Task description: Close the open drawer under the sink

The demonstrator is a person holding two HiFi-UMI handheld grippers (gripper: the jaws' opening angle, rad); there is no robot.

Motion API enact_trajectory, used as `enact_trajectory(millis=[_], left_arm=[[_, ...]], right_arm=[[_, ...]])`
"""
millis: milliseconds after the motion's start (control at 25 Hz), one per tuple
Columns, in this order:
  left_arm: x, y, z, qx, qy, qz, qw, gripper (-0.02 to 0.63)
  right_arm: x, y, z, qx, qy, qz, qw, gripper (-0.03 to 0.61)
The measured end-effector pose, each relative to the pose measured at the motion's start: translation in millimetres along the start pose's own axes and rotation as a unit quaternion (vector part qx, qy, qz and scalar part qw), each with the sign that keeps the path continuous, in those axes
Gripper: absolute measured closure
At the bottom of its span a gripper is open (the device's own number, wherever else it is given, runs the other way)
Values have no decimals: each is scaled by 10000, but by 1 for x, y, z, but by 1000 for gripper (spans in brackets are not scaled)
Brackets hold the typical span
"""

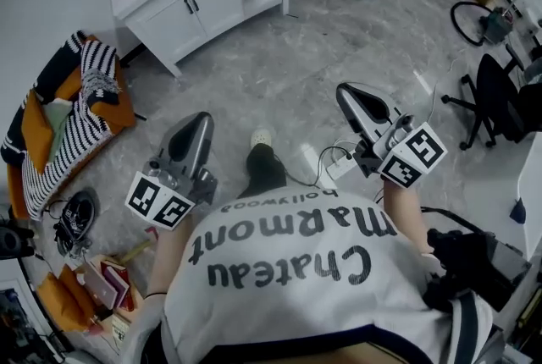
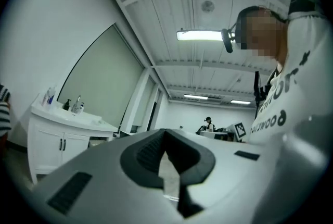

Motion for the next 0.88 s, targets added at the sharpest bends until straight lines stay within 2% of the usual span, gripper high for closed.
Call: enact_trajectory(millis=[120, 240, 360, 440, 560, 640, 760, 880], left_arm=[[27, 5, 17, -138, 296, -32, 9995, 606], [50, 15, 46, -85, 279, 226, 9993, 606], [72, 30, 88, -576, 241, 267, 9977, 606], [89, 39, 118, -876, 306, 280, 9953, 606], [120, 47, 160, -776, 402, 529, 9948, 606], [142, 50, 186, -773, 438, 631, 9940, 606], [169, 50, 222, -980, 471, 611, 9922, 606], [190, 51, 255, -788, 454, 703, 9934, 606]], right_arm=[[7, -6, -11, -246, 327, -98, 9991, 566], [24, -9, -27, -92, 456, -57, 9989, 566], [51, -13, -43, 82, 396, 109, 9991, 568], [70, -20, -54, -135, 564, 109, 9983, 568], [98, -33, -76, -510, 953, 51, 9941, 568], [119, -45, -92, -446, 1095, -46, 9930, 568], [154, -60, -109, -274, 1184, -187, 9924, 567], [188, -68, -126, -276, 1342, -186, 9904, 566]])
Point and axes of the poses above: the fingertips, and each gripper's own axes: x forward along the fingers, z to its left, y out of its underside, the point moved 8 cm from there along -x, backward along the fingers, and after that the axes turned 15 degrees about x, right-handed, at the moved point
